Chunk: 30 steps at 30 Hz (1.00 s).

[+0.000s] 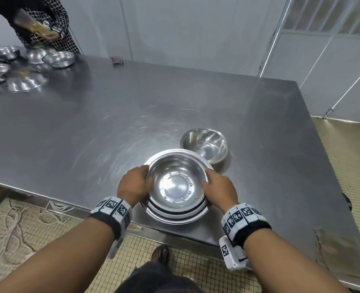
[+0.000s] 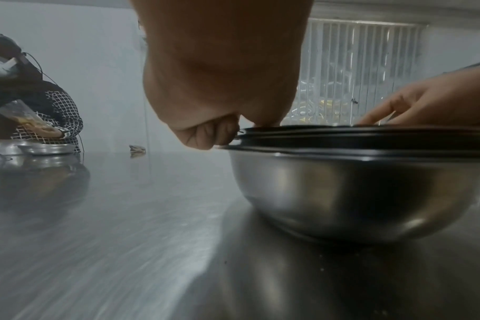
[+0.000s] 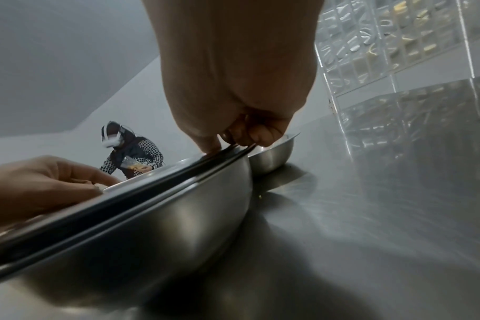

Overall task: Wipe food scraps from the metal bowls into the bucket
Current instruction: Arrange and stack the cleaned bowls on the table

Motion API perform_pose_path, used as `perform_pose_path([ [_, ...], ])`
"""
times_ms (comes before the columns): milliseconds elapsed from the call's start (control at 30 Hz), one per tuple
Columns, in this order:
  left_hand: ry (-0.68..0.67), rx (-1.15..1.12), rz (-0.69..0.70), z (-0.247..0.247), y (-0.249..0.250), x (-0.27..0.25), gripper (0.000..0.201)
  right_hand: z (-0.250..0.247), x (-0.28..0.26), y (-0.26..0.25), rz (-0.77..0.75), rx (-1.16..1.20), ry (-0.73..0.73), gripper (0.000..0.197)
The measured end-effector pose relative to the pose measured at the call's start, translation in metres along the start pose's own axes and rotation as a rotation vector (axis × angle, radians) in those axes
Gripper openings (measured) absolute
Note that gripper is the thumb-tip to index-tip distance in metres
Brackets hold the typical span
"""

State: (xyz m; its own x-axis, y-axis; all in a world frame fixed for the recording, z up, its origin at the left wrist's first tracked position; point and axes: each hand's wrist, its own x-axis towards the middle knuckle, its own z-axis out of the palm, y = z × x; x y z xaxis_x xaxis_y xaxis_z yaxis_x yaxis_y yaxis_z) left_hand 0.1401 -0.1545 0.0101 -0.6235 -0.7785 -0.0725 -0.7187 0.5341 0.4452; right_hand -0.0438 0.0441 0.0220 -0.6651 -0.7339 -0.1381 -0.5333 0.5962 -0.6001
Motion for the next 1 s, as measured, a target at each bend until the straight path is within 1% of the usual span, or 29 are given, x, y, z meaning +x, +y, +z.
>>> perform_pose_path([
  [67, -0.031, 0.001, -0.008, -0.001, -0.004, 0.004, 0.038, -0.003, 0.002, 0.0, 0.0, -0.009, -0.006, 0.026],
  [167, -0.095, -0.016, 0.019, -0.005, -0.01, 0.017, 0.051, -0.009, 0.007, -0.001, 0.039, -0.002, -0.019, 0.036],
  [267, -0.077, -0.012, 0.081, -0.012, -0.014, 0.04, 0.045, -0.008, 0.017, 0.006, 0.084, 0.015, -0.009, 0.036],
  [367, -0.04, -0.028, 0.116, -0.016, -0.006, 0.073, 0.047, -0.013, 0.031, 0.014, 0.18, 0.083, 0.096, 0.032],
  [500, -0.06, -0.084, 0.169, -0.015, 0.024, 0.126, 0.04, -0.028, 0.057, 0.018, 0.296, 0.11, 0.2, 0.026],
  [600, -0.155, -0.089, 0.238, -0.007, 0.052, 0.163, 0.044, -0.033, 0.081, 0.025, 0.411, 0.129, 0.222, 0.028],
  [667, -0.248, -0.078, 0.243, 0.002, 0.069, 0.185, 0.053, -0.034, 0.095, 0.029, 0.478, 0.187, 0.19, 0.03],
  [733, -0.363, -0.087, 0.221, 0.014, 0.081, 0.205, 0.062, -0.032, 0.11, 0.032, 0.527, 0.256, 0.149, 0.024],
  [767, -0.427, -0.099, 0.205, 0.021, 0.085, 0.213, 0.062, -0.03, 0.117, 0.033, 0.542, 0.289, 0.132, 0.02],
  [833, -0.546, -0.121, 0.177, 0.033, 0.092, 0.227, 0.05, -0.026, 0.128, 0.037, 0.569, 0.314, 0.115, 0.014],
  [867, -0.577, -0.125, 0.162, 0.038, 0.093, 0.232, 0.046, -0.025, 0.132, 0.038, 0.585, 0.31, 0.121, 0.014],
  [933, -0.579, -0.158, 0.135, 0.044, 0.096, 0.239, 0.049, -0.024, 0.14, 0.04, 0.61, 0.317, 0.163, 0.014],
  [1000, -0.528, -0.229, 0.146, 0.044, 0.1, 0.243, 0.057, -0.027, 0.146, 0.039, 0.609, 0.338, 0.217, 0.016],
])
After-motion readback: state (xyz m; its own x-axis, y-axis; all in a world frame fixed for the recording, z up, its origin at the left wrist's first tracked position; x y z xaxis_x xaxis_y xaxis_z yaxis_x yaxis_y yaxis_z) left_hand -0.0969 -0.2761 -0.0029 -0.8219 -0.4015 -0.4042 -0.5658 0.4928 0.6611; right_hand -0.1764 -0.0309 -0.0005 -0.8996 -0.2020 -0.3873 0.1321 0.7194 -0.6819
